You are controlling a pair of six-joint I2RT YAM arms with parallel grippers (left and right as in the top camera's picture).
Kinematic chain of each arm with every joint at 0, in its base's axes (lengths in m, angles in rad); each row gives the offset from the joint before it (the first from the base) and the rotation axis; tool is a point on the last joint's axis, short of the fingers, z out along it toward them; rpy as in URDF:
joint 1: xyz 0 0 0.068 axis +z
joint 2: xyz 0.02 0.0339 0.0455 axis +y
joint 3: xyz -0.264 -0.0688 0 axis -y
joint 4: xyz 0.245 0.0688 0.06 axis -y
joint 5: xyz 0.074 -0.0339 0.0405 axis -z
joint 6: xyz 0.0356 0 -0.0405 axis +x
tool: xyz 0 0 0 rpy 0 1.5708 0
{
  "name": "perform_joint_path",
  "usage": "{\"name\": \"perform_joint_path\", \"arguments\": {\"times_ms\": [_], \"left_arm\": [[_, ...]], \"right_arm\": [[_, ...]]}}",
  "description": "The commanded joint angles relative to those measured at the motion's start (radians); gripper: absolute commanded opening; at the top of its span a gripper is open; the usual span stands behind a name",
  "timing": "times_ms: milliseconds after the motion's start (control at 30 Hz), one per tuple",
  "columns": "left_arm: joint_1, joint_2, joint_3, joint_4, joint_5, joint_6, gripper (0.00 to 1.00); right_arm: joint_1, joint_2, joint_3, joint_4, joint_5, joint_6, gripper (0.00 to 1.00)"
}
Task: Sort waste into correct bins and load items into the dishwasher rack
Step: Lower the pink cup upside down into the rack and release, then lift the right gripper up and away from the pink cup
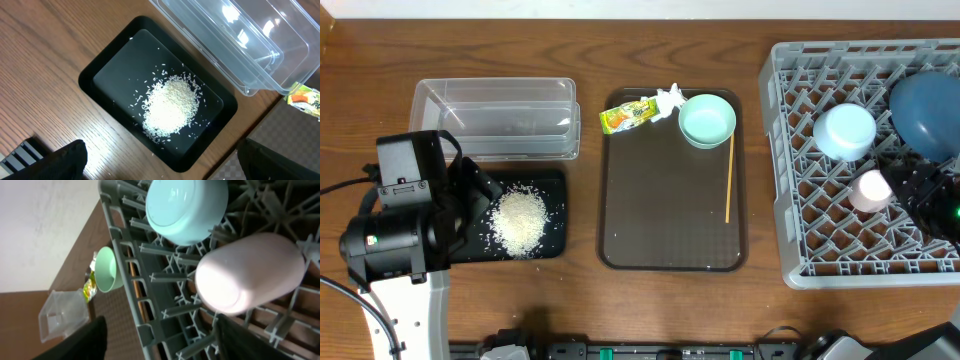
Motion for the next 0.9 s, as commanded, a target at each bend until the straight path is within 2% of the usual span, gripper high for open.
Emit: {"name": "perform_joint_path", "arguments": {"times_ms": [0, 100, 200, 267, 400, 467, 533, 600, 700, 867], "left_arm": [[0.003, -0.001, 0.012, -0.003, -0.009, -0.005, 0.97], [0.003, -0.001, 0.012, -0.003, -0.009, -0.005, 0.97], [0.003, -0.001, 0.012, -0.003, -0.009, -0.005, 0.97], [0.003, -0.001, 0.012, -0.003, -0.009, -0.005, 0.98], [0.003, -0.001, 0.012, -0.003, -0.009, -0.005, 0.97], [0.003, -0.001, 0.012, -0.003, -0.009, -0.005, 0.97], [0.003, -0.001, 0.012, -0.003, -0.009, -0.005, 0.98], [0.003, -0.001, 0.012, -0.003, -0.009, -0.005, 0.97], [0.003, -0.001, 0.012, -0.003, -0.009, -0.005, 0.97], [0.003, -0.001, 0.012, -0.003, -0.009, -0.005, 0.97]], "right_arm": [[0.000, -0.012, -0.003, 0.040, -0.052, 0.011, 0.61], [0.016, -0.012, -0.003, 0.111, -0.095, 0.020, 0.53], [0.052, -0.012, -0.003, 0.160, -0.068, 0.065, 0.38], [0.083, -0.012, -0.003, 0.163, -0.030, 0.079, 0.35], [0.177, -0.011, -0.003, 0.142, 0.194, 0.109, 0.35], [0.224, -0.012, -0.003, 0.121, 0.323, 0.154, 0.29], [0.268, -0.011, -0.003, 0.091, 0.448, 0.215, 0.18], [0.295, -0.011, -0.003, 0.063, 0.542, 0.258, 0.13], [0.309, -0.011, -0.003, 0.039, 0.653, 0.299, 0.08], [0.307, -0.010, -0.003, 0.019, 0.746, 0.319, 0.04]]}}
